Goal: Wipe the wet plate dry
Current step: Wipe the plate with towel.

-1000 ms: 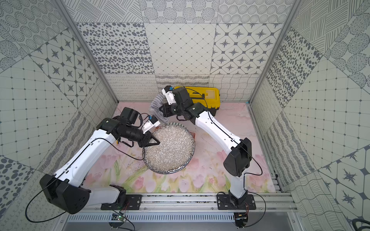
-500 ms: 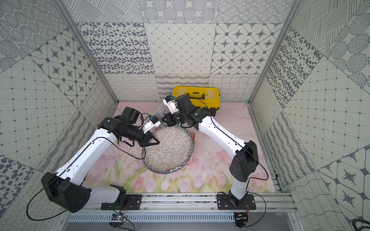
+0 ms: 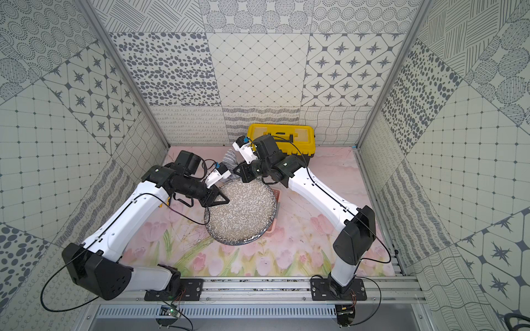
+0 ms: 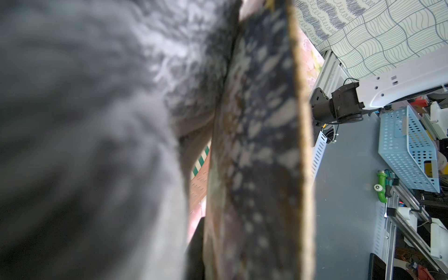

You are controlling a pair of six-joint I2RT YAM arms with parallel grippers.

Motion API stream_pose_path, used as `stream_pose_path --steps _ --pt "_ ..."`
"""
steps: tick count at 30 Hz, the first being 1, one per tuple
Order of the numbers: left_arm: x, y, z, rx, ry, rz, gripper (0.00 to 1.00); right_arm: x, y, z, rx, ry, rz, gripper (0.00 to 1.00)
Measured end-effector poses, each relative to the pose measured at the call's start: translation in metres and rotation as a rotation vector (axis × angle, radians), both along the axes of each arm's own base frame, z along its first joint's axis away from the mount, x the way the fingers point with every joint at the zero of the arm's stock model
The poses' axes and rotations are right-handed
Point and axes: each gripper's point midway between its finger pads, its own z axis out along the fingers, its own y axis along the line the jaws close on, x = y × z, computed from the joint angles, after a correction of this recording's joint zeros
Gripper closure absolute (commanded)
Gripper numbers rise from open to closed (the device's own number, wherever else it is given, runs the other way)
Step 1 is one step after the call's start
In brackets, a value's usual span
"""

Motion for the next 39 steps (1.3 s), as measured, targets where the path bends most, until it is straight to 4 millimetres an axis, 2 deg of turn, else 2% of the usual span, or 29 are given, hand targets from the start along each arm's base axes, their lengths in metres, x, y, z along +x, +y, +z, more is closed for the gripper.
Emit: stream_pose_path --steps 8,21,32,39 --pt "-0.001 0.000 0.002 0.001 0.006 0.004 1.00 -0.001 -0.026 -0.004 -0.017 -0.010 -0.043 1.00" --pt "-0.002 0.002 0.005 0.002 0.021 0.020 1.00 0.013 -0.074 -0.048 -0.067 0.053 -0.155 1.00" --pt "0.016 0.014 0.017 -0.043 0.032 0.098 1.00 0.016 -0.104 -0.064 -0.069 0.062 -0.220 1.00" --pt "0.026 0.025 0.022 -0.098 0.058 0.156 1.00 0.014 -0.115 -0.074 -0.072 0.076 -0.240 1.00"
